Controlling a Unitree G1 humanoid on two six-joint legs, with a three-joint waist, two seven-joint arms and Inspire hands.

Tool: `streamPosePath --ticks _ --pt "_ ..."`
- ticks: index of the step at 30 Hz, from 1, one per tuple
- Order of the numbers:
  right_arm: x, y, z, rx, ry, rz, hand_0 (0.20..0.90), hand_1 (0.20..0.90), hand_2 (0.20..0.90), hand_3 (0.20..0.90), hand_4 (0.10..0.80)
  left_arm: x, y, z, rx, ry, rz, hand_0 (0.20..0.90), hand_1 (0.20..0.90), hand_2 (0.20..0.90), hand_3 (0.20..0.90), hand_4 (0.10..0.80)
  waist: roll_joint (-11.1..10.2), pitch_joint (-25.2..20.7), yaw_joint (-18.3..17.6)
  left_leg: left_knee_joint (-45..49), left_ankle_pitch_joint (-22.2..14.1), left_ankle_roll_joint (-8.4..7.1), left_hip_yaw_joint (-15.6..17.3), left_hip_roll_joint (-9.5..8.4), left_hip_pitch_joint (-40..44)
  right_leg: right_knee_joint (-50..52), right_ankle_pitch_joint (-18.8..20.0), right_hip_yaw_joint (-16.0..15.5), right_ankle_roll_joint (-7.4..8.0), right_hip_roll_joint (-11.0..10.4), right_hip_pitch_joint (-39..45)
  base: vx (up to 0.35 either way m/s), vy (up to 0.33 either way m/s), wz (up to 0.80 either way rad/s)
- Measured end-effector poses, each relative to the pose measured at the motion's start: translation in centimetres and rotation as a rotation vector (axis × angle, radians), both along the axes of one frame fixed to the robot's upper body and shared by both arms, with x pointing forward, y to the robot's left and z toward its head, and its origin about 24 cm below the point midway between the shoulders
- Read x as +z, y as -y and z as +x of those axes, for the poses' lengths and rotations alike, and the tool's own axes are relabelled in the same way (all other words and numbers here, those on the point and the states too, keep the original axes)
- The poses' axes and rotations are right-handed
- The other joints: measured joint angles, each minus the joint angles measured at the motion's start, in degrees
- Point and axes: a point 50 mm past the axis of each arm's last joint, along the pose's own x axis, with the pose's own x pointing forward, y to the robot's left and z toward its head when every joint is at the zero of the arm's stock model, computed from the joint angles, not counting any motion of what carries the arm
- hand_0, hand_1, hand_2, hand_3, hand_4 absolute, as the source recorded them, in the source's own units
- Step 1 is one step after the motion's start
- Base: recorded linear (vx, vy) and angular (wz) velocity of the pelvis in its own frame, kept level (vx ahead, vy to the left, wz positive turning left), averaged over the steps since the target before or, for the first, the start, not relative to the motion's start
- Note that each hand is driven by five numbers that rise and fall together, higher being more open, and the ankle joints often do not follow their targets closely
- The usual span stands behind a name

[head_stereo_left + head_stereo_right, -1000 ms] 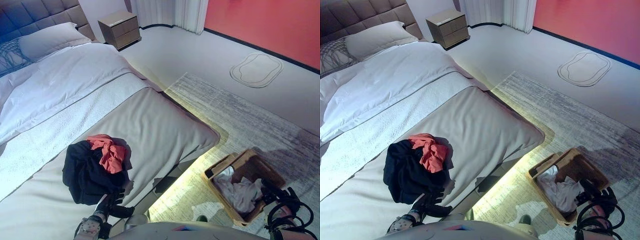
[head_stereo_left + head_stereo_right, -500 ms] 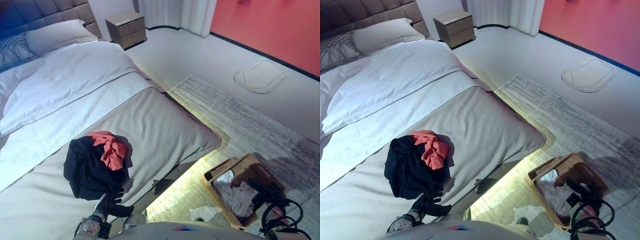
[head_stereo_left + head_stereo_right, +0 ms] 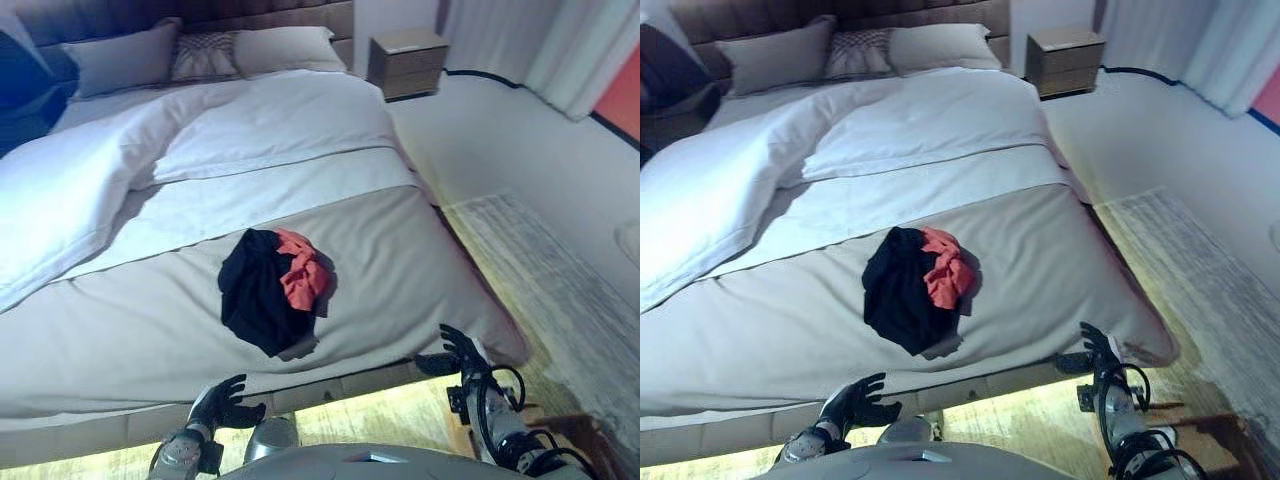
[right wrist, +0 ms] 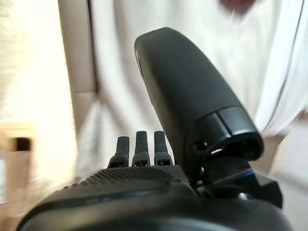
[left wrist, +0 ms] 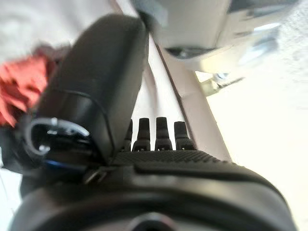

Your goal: Pick up the clothes from the bed and place them into the basket

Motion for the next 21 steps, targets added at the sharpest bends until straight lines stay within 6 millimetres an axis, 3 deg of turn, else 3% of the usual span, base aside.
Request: streamPosePath --ticks 2,6,7,8,9,10,11,12,14,15,17,19,21 --pt "0.1 -1.5 0.5 0.122 0.003 -0.031 0.900 0.900 0.900 0.900 0.800 0.2 -0.7 0.3 0.006 0.008 0.023 0.900 0.900 0.900 0.900 0.800 -1.9 -0.1 -0.2 -2.1 0.6 0.84 -1.3 -2.50 0.9 3.6 0.1 0.6 -0.11 -2.8 -0.4 0.148 0.256 0.41" --pt "0.0 -2.3 0.8 0.222 -0.017 -0.086 0.900 0.900 0.900 0.900 0.800 0.7 -1.0 1.5 -0.003 0.042 0.030 0.900 0.900 0.900 0.900 0.800 -3.5 0.1 -0.3 -2.2 0.2 2.86 -4.8 -5.05 1.3 12.3 0.7 3.7 -0.76 -7.2 -1.1 0.153 0.282 0.57" --pt "0.1 -2.2 0.8 0.235 -0.029 -0.110 0.900 0.900 0.900 0.900 0.800 0.8 -0.8 2.1 -0.016 0.051 0.023 0.900 0.900 0.900 0.900 0.800 -3.6 0.2 -0.4 -2.2 -0.2 3.52 -5.9 -5.88 1.5 17.3 0.9 5.3 -0.74 -9.5 -2.6 0.156 0.213 0.70" --pt "0.1 -2.0 1.0 0.250 -0.036 -0.138 0.900 0.900 0.900 0.900 0.800 0.9 -0.6 2.6 -0.028 0.060 0.016 0.900 0.900 0.900 0.900 0.800 -3.3 0.2 -0.5 -2.3 -1.3 4.85 -7.3 -6.23 1.8 24.8 2.8 8.8 -0.32 -12.0 -5.3 0.084 0.048 0.74" --pt "0.2 -1.9 1.2 0.250 -0.032 -0.153 0.900 0.900 0.900 0.900 0.800 1.0 -0.4 3.2 -0.044 0.061 0.018 0.900 0.900 0.900 0.900 0.800 -2.6 0.6 -0.9 -2.3 -1.5 5.59 -9.6 -6.23 2.2 30.4 5.0 12.5 -0.25 -12.9 -7.6 0.065 -0.039 1.01" --pt "0.2 -1.8 1.1 0.242 -0.030 -0.159 0.900 0.900 0.900 0.900 0.800 1.1 -0.3 3.8 -0.069 0.068 0.028 0.900 0.900 0.900 0.900 0.800 -1.5 1.0 -2.0 -2.3 -1.4 6.30 -13.2 -5.70 2.3 31.6 2.3 17.2 1.52 -10.6 -8.8 0.024 -0.128 1.23" --pt "0.1 -1.8 1.1 0.237 -0.032 -0.165 0.900 0.900 0.900 0.900 0.800 1.3 -0.3 4.2 -0.080 0.079 0.038 0.900 0.900 0.900 0.900 0.800 -0.9 1.4 -2.9 -2.3 -1.5 6.57 -15.0 -5.02 2.1 29.1 0.8 19.7 3.18 -7.7 -9.2 0.081 -0.126 1.11" --pt "0.2 -1.7 1.2 0.235 -0.031 -0.168 0.900 0.900 0.900 0.900 0.800 1.4 -0.4 4.5 -0.086 0.084 0.042 0.900 0.900 0.900 0.900 0.800 -1.0 1.4 -3.0 -2.3 -1.5 6.63 -15.8 -5.11 1.8 28.3 0.6 20.2 3.49 -6.9 -10.2 0.124 -0.179 0.85" --pt "0.6 -1.4 1.9 0.232 -0.012 -0.182 0.900 0.900 0.900 0.900 0.800 1.4 -0.4 4.8 -0.085 0.079 0.057 0.900 0.900 0.900 0.900 0.800 -1.3 1.4 -3.7 -2.3 -1.7 7.07 -18.4 -5.47 1.6 18.1 0.5 21.6 3.59 -2.6 -13.0 0.143 -0.170 0.54" --pt "0.7 -1.2 2.0 0.233 -0.007 -0.184 0.900 0.900 0.900 0.900 0.800 1.4 -0.5 4.7 -0.083 0.072 0.059 0.900 0.900 0.900 0.900 0.800 -1.3 1.4 -4.0 -2.3 -1.7 7.07 -19.0 -5.48 1.7 15.1 0.5 21.5 3.55 -1.6 -13.3 0.130 -0.140 0.51" --pt "1.0 -0.7 2.3 0.241 0.008 -0.194 0.900 0.900 0.900 0.900 0.800 1.3 -0.7 4.3 -0.074 0.057 0.071 0.900 0.900 0.900 0.900 0.800 -2.2 1.7 -5.1 -2.5 -1.8 7.02 -21.4 -5.69 1.6 1.2 1.5 22.6 2.80 2.2 -13.9 0.143 -0.178 0.70" --pt "1.2 -0.4 2.4 0.240 0.012 -0.200 0.900 0.900 0.900 0.900 0.800 1.5 -1.7 4.2 -0.073 0.048 0.097 0.900 0.900 0.900 0.900 0.800 -5.4 2.3 -5.8 -2.6 -2.6 6.11 -22.9 -7.50 1.3 -2.2 1.7 26.2 2.45 1.8 -14.3 0.136 -0.144 0.87" --pt "1.2 0.1 2.3 0.223 0.002 -0.209 0.900 0.900 0.900 0.900 0.800 1.4 -2.2 3.7 -0.064 0.033 0.112 0.900 0.900 0.900 0.900 0.800 -7.0 2.2 -6.1 -2.3 -2.8 5.66 -21.7 -6.99 1.2 -2.2 3.1 26.1 1.85 2.2 -13.7 0.121 -0.114 0.69"
